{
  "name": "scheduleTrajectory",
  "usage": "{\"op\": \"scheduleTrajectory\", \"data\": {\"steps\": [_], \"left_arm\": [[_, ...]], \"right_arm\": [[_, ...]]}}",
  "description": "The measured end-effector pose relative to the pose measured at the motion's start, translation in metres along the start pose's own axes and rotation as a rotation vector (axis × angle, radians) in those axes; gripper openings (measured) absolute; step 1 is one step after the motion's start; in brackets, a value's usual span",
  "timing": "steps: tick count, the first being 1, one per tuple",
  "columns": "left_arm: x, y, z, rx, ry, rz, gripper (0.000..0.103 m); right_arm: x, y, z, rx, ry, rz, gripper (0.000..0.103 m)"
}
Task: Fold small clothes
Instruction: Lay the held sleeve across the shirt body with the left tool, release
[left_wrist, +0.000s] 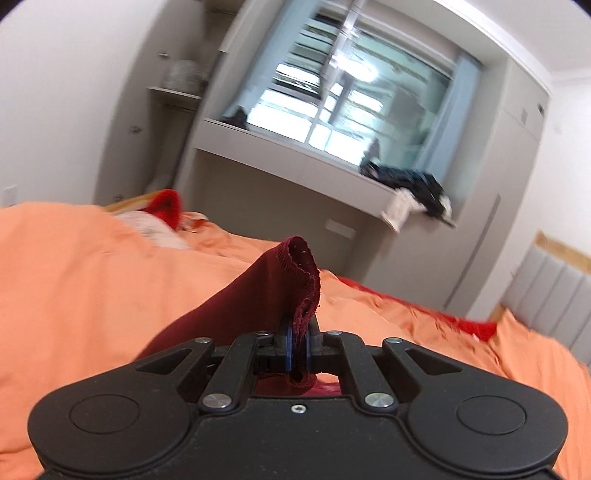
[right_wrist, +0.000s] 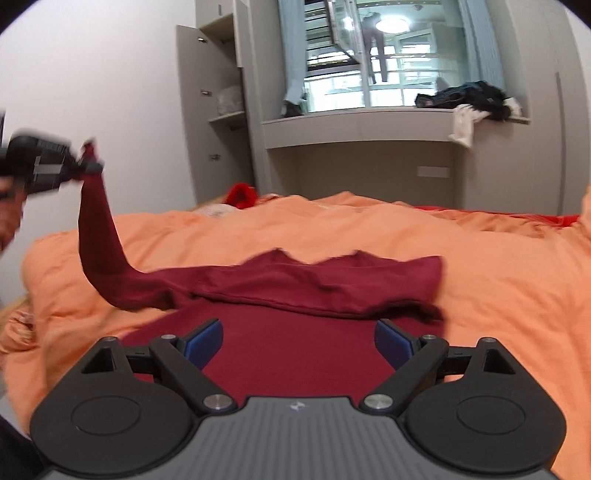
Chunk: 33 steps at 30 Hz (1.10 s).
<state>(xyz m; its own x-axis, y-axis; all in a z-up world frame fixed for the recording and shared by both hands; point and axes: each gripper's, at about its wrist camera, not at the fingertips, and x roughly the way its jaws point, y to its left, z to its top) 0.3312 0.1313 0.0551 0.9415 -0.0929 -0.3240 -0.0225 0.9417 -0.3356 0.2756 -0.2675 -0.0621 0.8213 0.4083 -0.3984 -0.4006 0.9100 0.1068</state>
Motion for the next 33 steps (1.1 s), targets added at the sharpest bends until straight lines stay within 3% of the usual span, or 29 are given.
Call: {"op": "scheduleTrajectory", "data": {"steps": [6,12,16,18,27,29,31,32,33], "left_arm": [[0.085,-0.113,-0.022,0.120,0.089,-0.046,0.006],[0.181,-0.208,-0.092,0.250,0.233,-0.101,0.006],[0.241,-0.234,-0.158,0.321,0.409,-0.084,0.006],[0.253,-0.235,-0.178,0.329,0.440,-0.076,0.006],[0.271,-0.255,-0.166,0.336,0.422,-0.070,0.007],[0.274,-0.263,-0.173,0.370,0.461,-0.100,0.013],[0.278,-0.264,-0.182,0.382,0.523,-0.150,0.051],[0.277,-0.262,-0.183,0.372,0.531,-0.180,0.064],[0.274,-0.258,-0.182,0.353,0.517,-0.202,0.084]], "right_arm": [[-0.012,-0.050,-0.009,0.108,0.004,-0.007,0.092],[-0.031,-0.092,-0.014,0.211,-0.004,-0.045,0.092],[-0.041,-0.118,-0.019,0.310,-0.005,-0.044,0.092],[-0.047,-0.126,-0.019,0.315,-0.019,-0.078,0.092],[-0.049,-0.137,-0.022,0.382,-0.008,-0.069,0.092],[-0.046,-0.131,-0.021,0.364,-0.005,-0.067,0.092],[-0.044,-0.127,-0.020,0.351,-0.003,-0.074,0.092],[-0.044,-0.126,-0.019,0.349,-0.004,-0.079,0.092],[-0.044,-0.126,-0.019,0.352,-0.006,-0.084,0.092]]}}
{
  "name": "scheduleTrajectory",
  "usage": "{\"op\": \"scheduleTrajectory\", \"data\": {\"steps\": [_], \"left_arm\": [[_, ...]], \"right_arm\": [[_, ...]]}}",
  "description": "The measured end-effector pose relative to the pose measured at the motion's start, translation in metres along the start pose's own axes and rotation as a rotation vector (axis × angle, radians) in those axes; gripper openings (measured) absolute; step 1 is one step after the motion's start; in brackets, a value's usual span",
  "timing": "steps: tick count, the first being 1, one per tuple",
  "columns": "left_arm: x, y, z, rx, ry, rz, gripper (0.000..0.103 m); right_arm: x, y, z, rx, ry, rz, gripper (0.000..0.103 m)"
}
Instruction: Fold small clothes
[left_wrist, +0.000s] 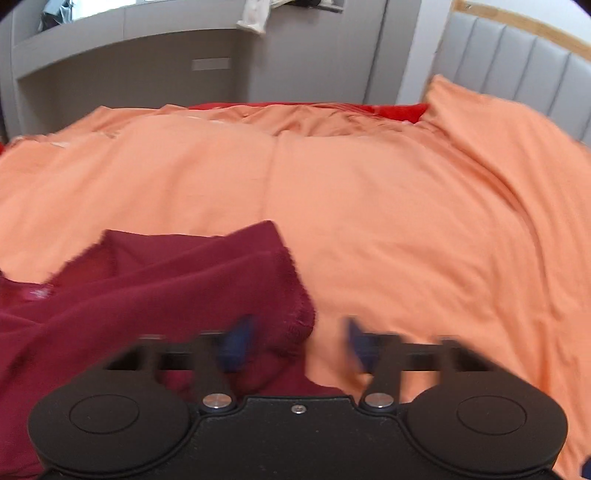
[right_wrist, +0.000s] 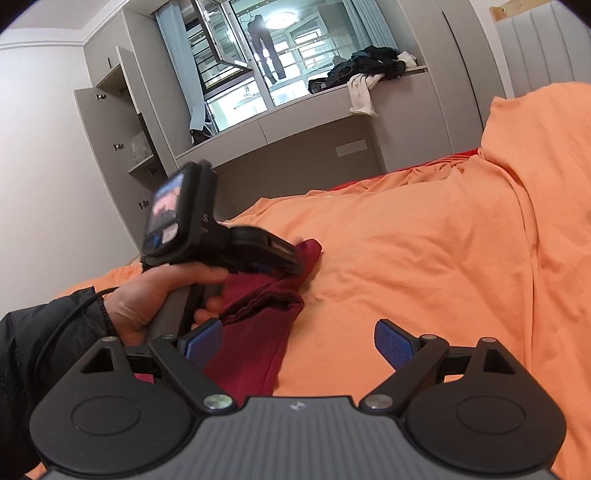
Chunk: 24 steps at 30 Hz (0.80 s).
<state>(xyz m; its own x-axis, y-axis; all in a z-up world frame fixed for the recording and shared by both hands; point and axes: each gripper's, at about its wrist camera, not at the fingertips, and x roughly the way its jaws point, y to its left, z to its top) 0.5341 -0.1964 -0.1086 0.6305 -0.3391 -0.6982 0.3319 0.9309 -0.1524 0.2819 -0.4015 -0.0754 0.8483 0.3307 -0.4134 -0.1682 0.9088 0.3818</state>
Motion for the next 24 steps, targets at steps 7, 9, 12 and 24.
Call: {"op": "scheduleTrajectory", "data": {"steps": [7,9,12,24], "left_arm": [[-0.114,0.041,0.011,-0.081,-0.272,-0.020,0.102],[-0.154,0.060,0.004,-0.035,-0.307,0.108,0.103],[-0.188,0.094,-0.023,0.049,-0.304,0.360,0.103],[-0.186,0.220,-0.117,-0.025,-0.112,0.636,0.102]], "right_arm": [[0.010,-0.016,0.002,0.055,0.007,-0.042,0.092],[0.022,-0.021,0.007,0.073,0.038,-0.024,0.092],[0.046,-0.016,0.028,0.048,0.063,0.041,0.084],[0.182,0.040,0.066,-0.213,0.192,-0.013,0.050]]}}
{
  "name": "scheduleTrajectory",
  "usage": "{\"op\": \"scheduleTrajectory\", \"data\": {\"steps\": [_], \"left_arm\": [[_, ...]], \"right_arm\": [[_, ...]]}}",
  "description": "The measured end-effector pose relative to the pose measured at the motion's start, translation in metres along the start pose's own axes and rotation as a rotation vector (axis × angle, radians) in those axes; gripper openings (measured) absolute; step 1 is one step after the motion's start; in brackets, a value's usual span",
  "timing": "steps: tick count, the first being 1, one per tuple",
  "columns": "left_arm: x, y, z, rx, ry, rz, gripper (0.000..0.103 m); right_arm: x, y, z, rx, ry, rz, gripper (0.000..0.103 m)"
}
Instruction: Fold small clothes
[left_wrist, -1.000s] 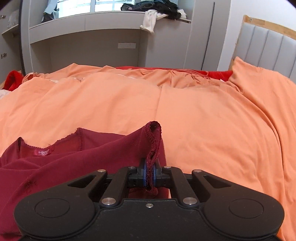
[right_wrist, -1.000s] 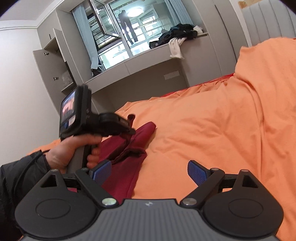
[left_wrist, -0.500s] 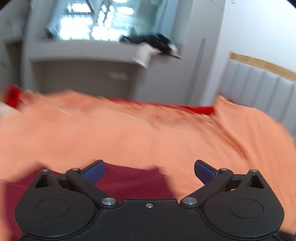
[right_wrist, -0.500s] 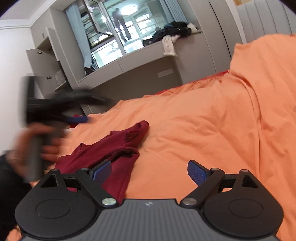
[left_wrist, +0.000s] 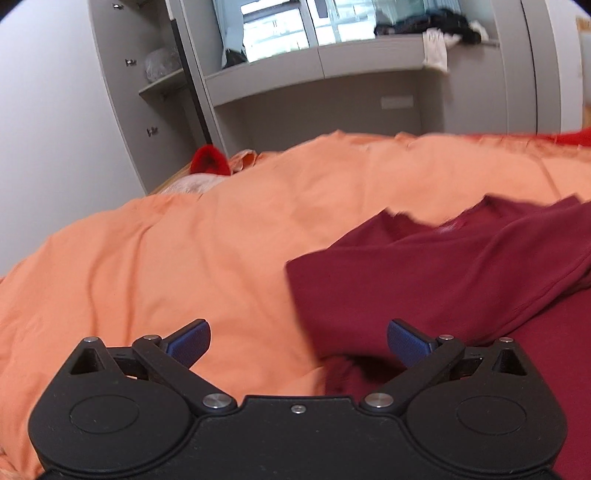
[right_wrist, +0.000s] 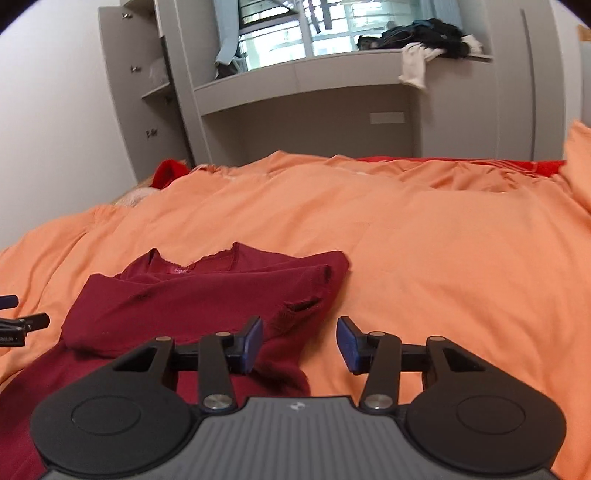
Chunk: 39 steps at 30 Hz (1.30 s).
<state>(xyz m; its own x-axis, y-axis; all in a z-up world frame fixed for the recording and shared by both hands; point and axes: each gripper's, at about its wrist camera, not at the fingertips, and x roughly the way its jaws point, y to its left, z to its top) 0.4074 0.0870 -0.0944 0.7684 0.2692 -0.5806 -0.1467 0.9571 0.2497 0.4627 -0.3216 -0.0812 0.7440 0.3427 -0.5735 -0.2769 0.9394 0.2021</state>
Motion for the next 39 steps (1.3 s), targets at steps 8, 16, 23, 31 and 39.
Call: {"op": "scheduleTrajectory", "data": {"steps": [8,16,23,31,39], "left_arm": [[0.013,0.022,-0.010,-0.030,0.057,0.057,0.102],[0.026,0.027,-0.016,-0.033,0.112,0.112,0.102],[0.040,0.003,-0.026,0.037,0.138,0.047,0.099],[0.038,-0.027,-0.022,0.204,0.029,0.103,0.097],[-0.036,-0.003,-0.014,0.082,-0.137,-0.334,0.102]], "right_arm": [[0.027,0.010,0.004,-0.050,0.030,-0.035,0.012],[-0.023,-0.016,0.013,0.079,-0.092,0.077,0.009],[0.001,-0.035,-0.023,0.119,-0.013,0.052,0.009],[-0.035,-0.009,0.031,0.074,-0.151,0.118,0.009],[-0.054,0.018,0.089,0.031,-0.203,0.172,0.008]]}}
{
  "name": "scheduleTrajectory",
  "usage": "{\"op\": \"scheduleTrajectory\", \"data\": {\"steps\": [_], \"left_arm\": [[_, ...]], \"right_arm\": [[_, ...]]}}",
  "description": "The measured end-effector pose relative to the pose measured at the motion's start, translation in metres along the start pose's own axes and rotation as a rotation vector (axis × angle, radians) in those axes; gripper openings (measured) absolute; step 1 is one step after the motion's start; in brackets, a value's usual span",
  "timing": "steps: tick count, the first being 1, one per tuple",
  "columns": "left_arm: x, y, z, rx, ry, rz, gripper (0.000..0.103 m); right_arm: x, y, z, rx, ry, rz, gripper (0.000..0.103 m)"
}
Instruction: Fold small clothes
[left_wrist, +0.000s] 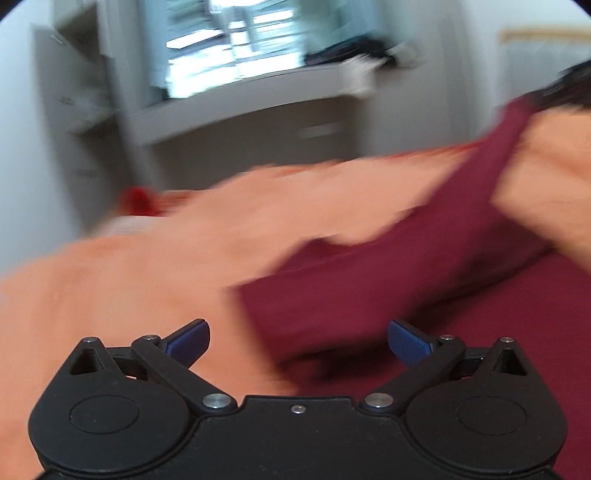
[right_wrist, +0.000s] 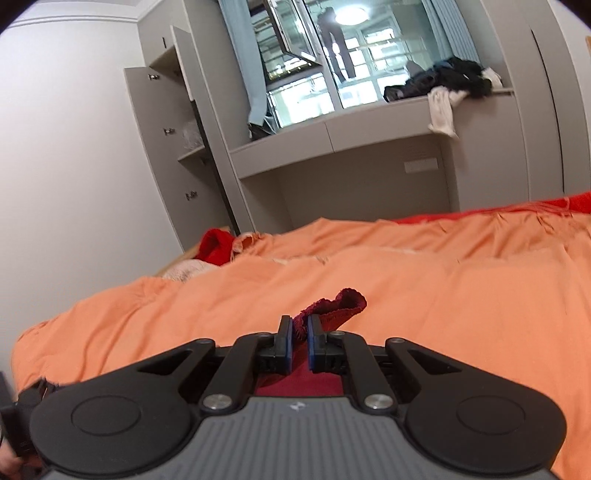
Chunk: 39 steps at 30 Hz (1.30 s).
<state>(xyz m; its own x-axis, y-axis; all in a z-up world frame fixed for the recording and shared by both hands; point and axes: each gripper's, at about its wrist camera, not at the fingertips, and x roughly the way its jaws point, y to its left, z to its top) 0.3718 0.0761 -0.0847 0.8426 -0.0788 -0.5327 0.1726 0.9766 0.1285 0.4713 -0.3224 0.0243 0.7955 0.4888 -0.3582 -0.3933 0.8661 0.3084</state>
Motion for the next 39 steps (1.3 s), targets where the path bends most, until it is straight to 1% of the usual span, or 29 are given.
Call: {"op": "scheduleTrajectory", "data": {"steps": [1,2,4,6,7,9,10,13,14,17,20,21,22,23,24,25,26,28,29,30,31,32,33,34,37,38,39], "left_arm": [[0.004,-0.003,-0.001,-0.011,0.010,-0.051,0.102],[0.014,-0.008,-0.002,-0.004,0.036,-0.078,0.102],[0.037,-0.017,-0.004,0.024,0.107,-0.075,0.102],[0.059,-0.020,-0.004,0.018,0.162,-0.084,0.100],[0.068,-0.021,-0.005,0.021,0.178,-0.031,0.100],[0.079,-0.021,-0.005,0.050,0.201,0.129,0.098],[0.079,-0.017,-0.005,0.046,0.193,0.164,0.098],[0.067,0.006,-0.005,-0.053,0.134,0.187,0.100],[0.063,0.013,-0.005,-0.082,0.118,0.217,0.100],[0.054,0.024,-0.005,-0.073,0.134,0.327,0.101],[0.047,0.035,-0.007,-0.062,0.127,0.424,0.103],[0.048,0.039,-0.008,-0.061,0.142,0.455,0.103],[0.050,0.043,-0.009,-0.061,0.168,0.470,0.103],[0.051,0.046,-0.009,-0.065,0.191,0.466,0.103],[0.052,0.048,-0.009,-0.070,0.209,0.442,0.101],[0.049,0.047,-0.009,-0.069,0.212,0.406,0.099],[0.046,0.045,-0.008,-0.063,0.206,0.363,0.099],[0.043,0.038,-0.007,-0.048,0.197,0.248,0.101],[0.046,0.032,-0.008,-0.030,0.208,0.209,0.101],[0.051,0.024,-0.011,0.002,0.228,0.195,0.101],[0.059,0.017,-0.014,0.044,0.250,0.210,0.101],[0.068,0.009,-0.019,0.083,0.267,0.251,0.100],[0.076,0.007,-0.021,0.110,0.274,0.313,0.099],[0.080,0.008,-0.025,0.103,0.274,0.360,0.100],[0.073,0.028,-0.023,-0.031,0.238,0.397,0.102],[0.069,0.033,-0.023,-0.062,0.221,0.439,0.102],[0.066,0.038,-0.023,-0.075,0.202,0.478,0.102]], "right_arm": [[-0.001,0.004,0.003,-0.007,-0.008,0.009,0.008],[-0.003,0.009,0.007,-0.017,-0.018,0.015,0.008],[-0.008,0.016,0.012,-0.032,-0.037,0.023,0.008],[-0.013,0.021,0.016,-0.033,-0.051,0.032,0.008],[-0.015,0.023,0.017,-0.036,-0.056,0.037,0.008],[-0.017,0.026,0.018,-0.048,-0.057,0.035,0.008],[-0.019,0.025,0.018,-0.050,-0.056,0.032,0.008],[-0.018,0.023,0.015,-0.037,-0.048,0.022,0.008],[-0.017,0.020,0.014,-0.031,-0.048,0.021,0.008],[-0.016,0.015,0.009,-0.005,-0.047,0.027,0.008],[-0.011,0.015,0.005,-0.008,-0.039,0.035,0.008],[-0.009,0.015,0.004,-0.006,-0.034,0.038,0.008],[-0.006,0.014,0.001,0.003,-0.025,0.045,0.008],[-0.003,0.013,-0.002,0.011,-0.016,0.052,0.007],[0.000,0.013,-0.005,0.014,-0.008,0.054,0.007],[0.003,0.014,-0.008,0.013,-0.004,0.050,0.007],[0.005,0.015,-0.009,0.011,-0.001,0.049,0.007],[0.006,0.016,-0.009,0.016,-0.003,0.055,0.007],[0.006,0.016,-0.008,0.013,-0.007,0.056,0.007],[0.005,0.017,-0.006,0.008,-0.012,0.056,0.007],[0.003,0.019,-0.005,0.005,-0.018,0.056,0.007],[0.001,0.020,-0.003,0.002,-0.025,0.058,0.007],[-0.001,0.021,-0.002,0.000,-0.032,0.058,0.007],[-0.003,0.022,0.000,0.000,-0.041,0.058,0.007],[-0.014,0.016,0.001,0.002,-0.085,0.062,0.006],[-0.020,0.010,-0.004,0.007,-0.105,0.066,0.007],[-0.024,0.004,-0.013,0.022,-0.104,0.069,0.006]]}}
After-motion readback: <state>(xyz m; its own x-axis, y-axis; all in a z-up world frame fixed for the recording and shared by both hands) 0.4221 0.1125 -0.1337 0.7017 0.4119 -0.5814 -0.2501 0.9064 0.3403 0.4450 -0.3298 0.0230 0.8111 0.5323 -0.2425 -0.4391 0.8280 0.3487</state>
